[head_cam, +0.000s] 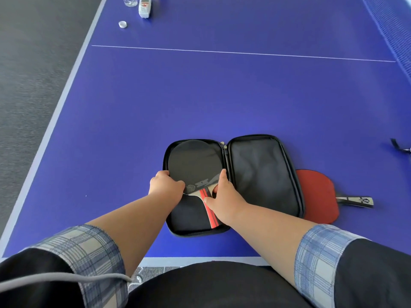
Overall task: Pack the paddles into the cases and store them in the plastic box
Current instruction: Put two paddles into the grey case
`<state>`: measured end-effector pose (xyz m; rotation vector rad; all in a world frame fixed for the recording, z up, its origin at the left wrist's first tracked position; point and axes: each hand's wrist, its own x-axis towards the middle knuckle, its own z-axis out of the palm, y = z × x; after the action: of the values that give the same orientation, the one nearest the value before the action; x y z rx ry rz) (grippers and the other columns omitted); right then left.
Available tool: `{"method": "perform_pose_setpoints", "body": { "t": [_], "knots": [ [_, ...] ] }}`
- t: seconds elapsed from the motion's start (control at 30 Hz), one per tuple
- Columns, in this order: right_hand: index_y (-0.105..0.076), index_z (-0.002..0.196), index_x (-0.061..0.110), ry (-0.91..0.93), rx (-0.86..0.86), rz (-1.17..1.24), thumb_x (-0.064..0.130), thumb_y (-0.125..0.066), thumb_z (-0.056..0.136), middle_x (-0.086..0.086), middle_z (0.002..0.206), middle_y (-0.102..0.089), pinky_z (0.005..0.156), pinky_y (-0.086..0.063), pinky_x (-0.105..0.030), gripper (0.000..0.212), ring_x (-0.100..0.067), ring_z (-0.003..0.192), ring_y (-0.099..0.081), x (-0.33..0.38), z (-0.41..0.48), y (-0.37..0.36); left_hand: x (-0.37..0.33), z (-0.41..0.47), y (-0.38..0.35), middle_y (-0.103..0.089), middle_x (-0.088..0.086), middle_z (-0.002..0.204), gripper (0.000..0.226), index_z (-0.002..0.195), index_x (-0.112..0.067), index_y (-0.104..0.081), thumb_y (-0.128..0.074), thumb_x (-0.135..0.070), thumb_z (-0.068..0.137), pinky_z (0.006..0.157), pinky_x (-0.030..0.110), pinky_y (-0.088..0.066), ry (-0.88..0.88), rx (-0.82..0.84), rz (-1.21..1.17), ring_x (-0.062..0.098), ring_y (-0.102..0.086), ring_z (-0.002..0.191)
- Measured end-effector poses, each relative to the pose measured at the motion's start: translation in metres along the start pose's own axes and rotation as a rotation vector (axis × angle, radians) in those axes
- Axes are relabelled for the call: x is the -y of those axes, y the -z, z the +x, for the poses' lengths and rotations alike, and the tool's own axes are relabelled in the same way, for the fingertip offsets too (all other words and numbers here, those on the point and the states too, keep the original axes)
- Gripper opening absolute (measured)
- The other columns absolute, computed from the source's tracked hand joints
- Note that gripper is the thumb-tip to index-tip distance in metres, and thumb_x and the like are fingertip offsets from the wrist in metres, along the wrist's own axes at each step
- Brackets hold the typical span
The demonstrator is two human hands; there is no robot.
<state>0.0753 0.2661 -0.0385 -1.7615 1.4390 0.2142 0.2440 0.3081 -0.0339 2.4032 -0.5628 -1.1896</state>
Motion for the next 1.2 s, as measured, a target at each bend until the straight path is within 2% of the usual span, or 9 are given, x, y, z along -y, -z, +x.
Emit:
{"method": "perform_pose_setpoints", "body": {
  "t": [0.17,0.27,0.33,0.43,0.6,0.73,0.87,1.03,1.2],
  "knots": [
    [0.009,0.160,0.020,0.020,0.013,0.025,0.032,-0.066,0.094,-0.009,0.144,-0.047,0.097,-0.050,-0.037,0.100,-0.025,0.117,-0.059,-0.004,0.001,0.003,-0.003,-0.006,-0.003,-0.058,0.014,0.111,0.029,0.107,-0.012,-0.057,-0.052,-0.016,0.079,0.053,0.029,-0.044,0.011,-0.019,0.017,0.024,-0.053,0.064],
    [-0.004,0.161,0.021,0.063,0.020,0.044,0.033,-0.064,0.094,-0.003,0.143,-0.050,0.099,-0.046,-0.032,0.091,-0.021,0.120,-0.057,-0.012,-0.003,0.017,-0.013,-0.019,-0.008,-0.045,0.010,0.118,0.041,0.121,-0.015,-0.050,-0.056,-0.020,0.081,0.079,0.042,-0.052,0.074,-0.104,0.096,0.033,-0.057,0.091],
    [-0.015,0.160,0.020,0.063,-0.012,0.088,0.033,-0.062,0.095,-0.001,0.141,-0.052,0.099,-0.042,-0.028,0.081,-0.018,0.120,-0.056,-0.023,-0.007,0.034,-0.021,-0.028,-0.015,-0.040,0.010,0.132,0.062,0.142,-0.021,-0.040,-0.057,-0.023,0.082,0.093,0.043,-0.047,0.027,-0.145,0.171,0.036,-0.049,0.115],
    [-0.029,0.156,0.021,0.045,-0.085,0.148,0.033,-0.061,0.096,-0.001,0.139,-0.052,0.093,-0.041,-0.027,0.069,-0.016,0.110,-0.057,-0.049,-0.012,0.068,-0.044,-0.041,-0.029,-0.035,0.007,0.146,0.072,0.151,-0.025,-0.030,-0.057,-0.024,0.084,0.089,0.041,-0.044,-0.104,-0.144,0.202,0.033,-0.035,0.131],
    [-0.048,0.145,0.022,0.017,-0.223,0.106,0.022,-0.055,0.094,0.000,0.139,-0.055,0.098,-0.046,-0.033,0.051,-0.018,0.118,-0.057,-0.113,-0.022,0.128,-0.085,-0.060,-0.078,-0.045,0.003,0.140,0.057,0.141,-0.029,-0.044,-0.053,-0.029,0.084,0.096,0.040,-0.045,-0.352,-0.039,0.292,0.026,-0.043,0.127],
    [-0.056,0.139,0.022,-0.029,-0.337,-0.067,0.014,-0.053,0.090,-0.004,0.138,-0.056,0.104,-0.044,-0.041,0.050,-0.026,0.128,-0.050,-0.180,-0.034,0.169,-0.113,-0.085,-0.144,-0.056,-0.006,0.126,0.037,0.127,-0.031,-0.057,-0.053,-0.026,0.090,0.076,0.026,-0.046,-0.563,0.171,0.383,0.010,-0.058,0.099],
    [-0.049,0.143,0.025,-0.014,-0.217,-0.332,0.017,-0.053,0.088,0.001,0.143,-0.049,0.102,-0.043,-0.043,0.056,-0.027,0.132,-0.044,-0.249,-0.043,0.201,-0.136,-0.112,-0.214,-0.053,-0.002,0.132,0.037,0.129,-0.032,-0.057,-0.053,-0.027,0.092,0.098,0.036,-0.047,-0.724,0.307,0.566,0.017,-0.056,0.114],
    [-0.047,0.141,0.022,0.088,-0.048,-0.593,0.029,-0.059,0.093,-0.001,0.138,-0.050,0.104,-0.039,-0.043,0.051,-0.028,0.128,-0.046,-0.302,-0.037,0.212,-0.150,-0.137,-0.272,-0.037,-0.002,0.147,0.052,0.142,-0.038,-0.044,-0.053,-0.036,0.091,0.105,0.045,-0.042,-0.711,0.355,0.906,0.026,-0.036,0.134],
    [-0.060,0.121,0.019,0.208,-0.083,-0.562,0.034,-0.059,0.099,-0.004,0.114,-0.055,0.081,-0.041,-0.036,0.027,-0.028,0.109,-0.052,-0.316,-0.021,0.219,-0.154,-0.144,-0.283,-0.037,-0.004,0.144,0.051,0.138,-0.043,-0.045,-0.054,-0.034,0.089,0.101,0.041,-0.040,-0.644,0.277,0.966,0.025,-0.033,0.131]
  ]
}}
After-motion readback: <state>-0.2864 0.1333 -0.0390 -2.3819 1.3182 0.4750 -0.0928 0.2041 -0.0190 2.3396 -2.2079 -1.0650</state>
